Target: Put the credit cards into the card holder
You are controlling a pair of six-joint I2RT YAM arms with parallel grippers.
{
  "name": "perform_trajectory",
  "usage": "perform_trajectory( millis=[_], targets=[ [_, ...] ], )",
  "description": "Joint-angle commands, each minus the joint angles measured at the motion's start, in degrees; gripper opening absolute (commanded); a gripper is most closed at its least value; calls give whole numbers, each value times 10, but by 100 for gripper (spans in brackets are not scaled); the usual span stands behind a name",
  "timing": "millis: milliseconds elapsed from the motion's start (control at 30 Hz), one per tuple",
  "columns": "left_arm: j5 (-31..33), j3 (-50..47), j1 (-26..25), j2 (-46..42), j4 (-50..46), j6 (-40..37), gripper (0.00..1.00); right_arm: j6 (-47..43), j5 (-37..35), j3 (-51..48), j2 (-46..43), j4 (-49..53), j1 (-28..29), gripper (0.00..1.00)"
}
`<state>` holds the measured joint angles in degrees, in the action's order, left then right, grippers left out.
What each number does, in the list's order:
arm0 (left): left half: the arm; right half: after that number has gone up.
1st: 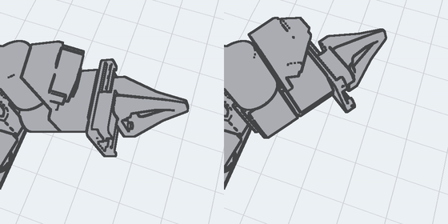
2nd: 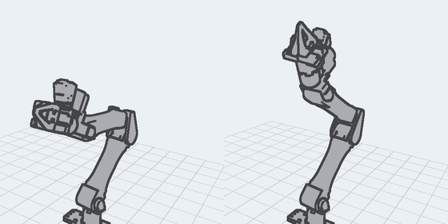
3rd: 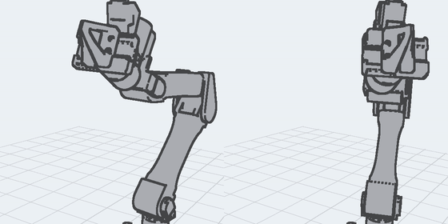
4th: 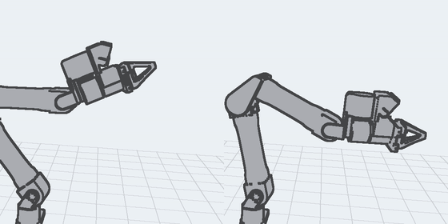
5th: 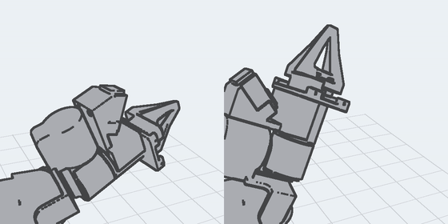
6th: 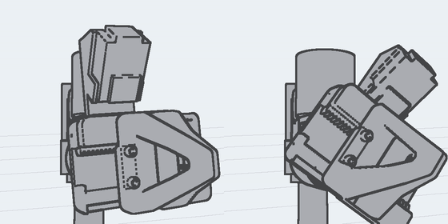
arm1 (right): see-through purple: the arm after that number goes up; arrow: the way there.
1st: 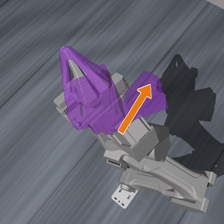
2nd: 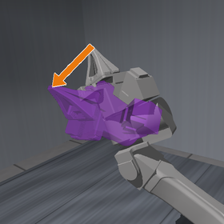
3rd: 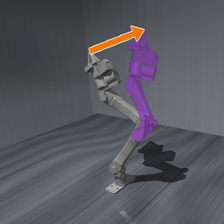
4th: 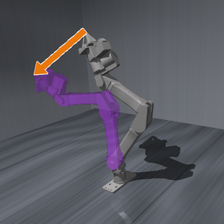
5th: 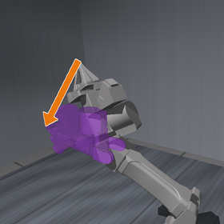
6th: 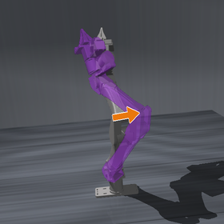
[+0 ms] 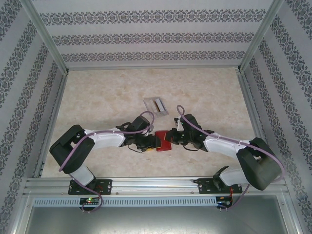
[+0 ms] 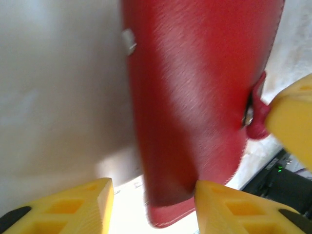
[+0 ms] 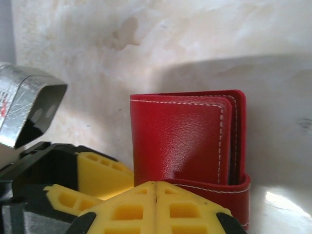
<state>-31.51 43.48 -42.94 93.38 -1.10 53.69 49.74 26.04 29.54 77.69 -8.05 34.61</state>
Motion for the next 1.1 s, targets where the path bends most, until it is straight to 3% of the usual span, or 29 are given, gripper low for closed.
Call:
perform_trajectory(
  millis=[0, 33, 200, 633, 767, 800, 867, 900, 1067],
  targets=[
    [-16, 2, -7, -4, 50, 12, 41, 25, 47, -4, 10, -73, -4, 0],
    [-17, -1, -8, -6, 59, 14, 38, 28, 55, -3, 14, -80, -5, 0],
    [-8, 1, -7, -7, 38, 6, 0, 21, 51, -1, 27, -77, -9, 0],
    [74, 26, -1, -35, -131, -49, 0, -71, -37, 21, 5, 81, -22, 0],
    [69, 35, 6, -35, -158, -61, 0, -70, 2, 26, 10, 103, -51, 0],
    [61, 30, 6, -39, -138, -58, 6, -70, 8, 26, 7, 101, -52, 0],
    [49, 21, 6, -44, -104, -53, 31, -58, 24, 21, 4, 86, -53, 0],
    [41, 20, 6, -45, -89, -50, 39, -41, 40, 19, 6, 71, -53, 0],
    [3, -16, 5, -58, 12, -19, 67, 30, 79, 23, -16, 31, -50, 0]
  ],
)
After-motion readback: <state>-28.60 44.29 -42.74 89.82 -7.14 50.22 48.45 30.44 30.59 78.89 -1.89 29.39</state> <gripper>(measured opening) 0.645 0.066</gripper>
